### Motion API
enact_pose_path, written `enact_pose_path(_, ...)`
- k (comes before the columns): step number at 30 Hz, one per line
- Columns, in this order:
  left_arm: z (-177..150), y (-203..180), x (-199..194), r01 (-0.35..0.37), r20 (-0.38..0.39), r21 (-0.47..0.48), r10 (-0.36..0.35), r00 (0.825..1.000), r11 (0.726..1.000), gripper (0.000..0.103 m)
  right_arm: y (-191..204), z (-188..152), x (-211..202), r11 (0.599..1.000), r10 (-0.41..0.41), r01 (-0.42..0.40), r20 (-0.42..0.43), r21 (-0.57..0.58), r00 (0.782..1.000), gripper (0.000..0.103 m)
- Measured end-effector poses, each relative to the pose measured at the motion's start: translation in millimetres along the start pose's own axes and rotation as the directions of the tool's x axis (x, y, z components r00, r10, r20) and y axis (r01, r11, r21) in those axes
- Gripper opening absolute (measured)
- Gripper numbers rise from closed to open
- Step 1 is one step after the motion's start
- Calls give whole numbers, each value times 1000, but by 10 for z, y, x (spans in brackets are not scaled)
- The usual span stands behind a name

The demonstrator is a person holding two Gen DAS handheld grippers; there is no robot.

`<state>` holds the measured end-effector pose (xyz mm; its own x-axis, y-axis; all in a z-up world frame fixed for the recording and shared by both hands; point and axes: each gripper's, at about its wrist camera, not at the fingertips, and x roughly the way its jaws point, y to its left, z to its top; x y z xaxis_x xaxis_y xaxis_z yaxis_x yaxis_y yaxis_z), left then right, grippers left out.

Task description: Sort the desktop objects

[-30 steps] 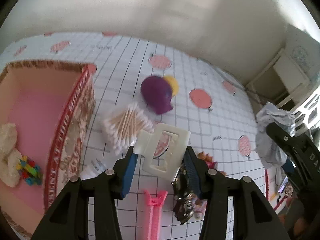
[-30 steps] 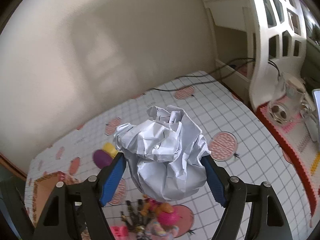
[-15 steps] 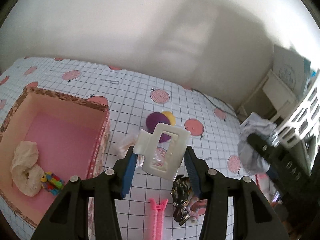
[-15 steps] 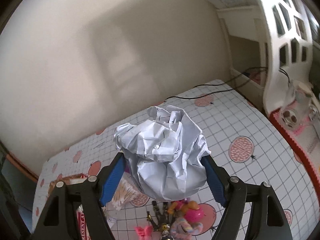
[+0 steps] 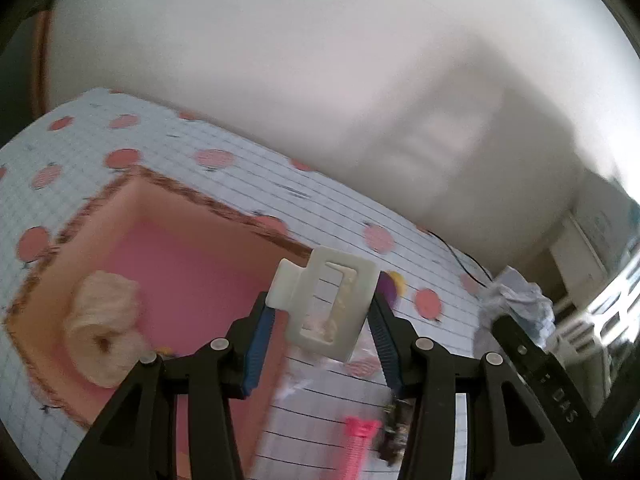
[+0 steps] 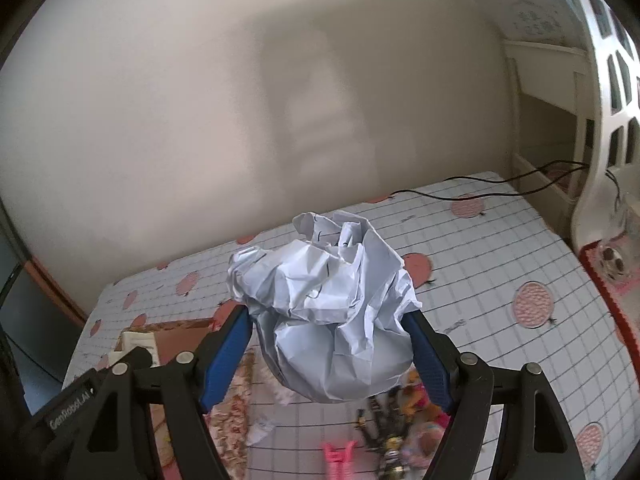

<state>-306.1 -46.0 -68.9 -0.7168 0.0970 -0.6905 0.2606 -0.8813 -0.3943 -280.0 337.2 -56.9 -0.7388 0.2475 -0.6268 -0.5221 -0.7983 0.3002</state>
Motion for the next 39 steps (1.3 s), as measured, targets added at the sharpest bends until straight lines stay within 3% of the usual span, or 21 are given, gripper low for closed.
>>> enact_pose_path(8, 74, 586, -178, -79, 33, -151, 85, 996, 985, 50, 481, -160, 20, 993, 90, -92, -21, -80, 996, 79)
enact_pose_path(19, 108, 1145, -429, -150, 77, -280, 178, 981, 948, 50, 1187, -464, 125, 964, 177, -192, -94, -183, 980, 79)
enact_pose_path(31, 158, 1596, -613, -185, 107, -351, 236, 966, 918, 50, 1659, -678, 172, 935, 202, -231, -133, -268, 970, 79)
enact_pose_path(39, 159, 1653, -556, -174, 91, -354, 219, 972, 919, 50, 1817, -766, 261, 924, 193, -238, -173, -298, 966, 79)
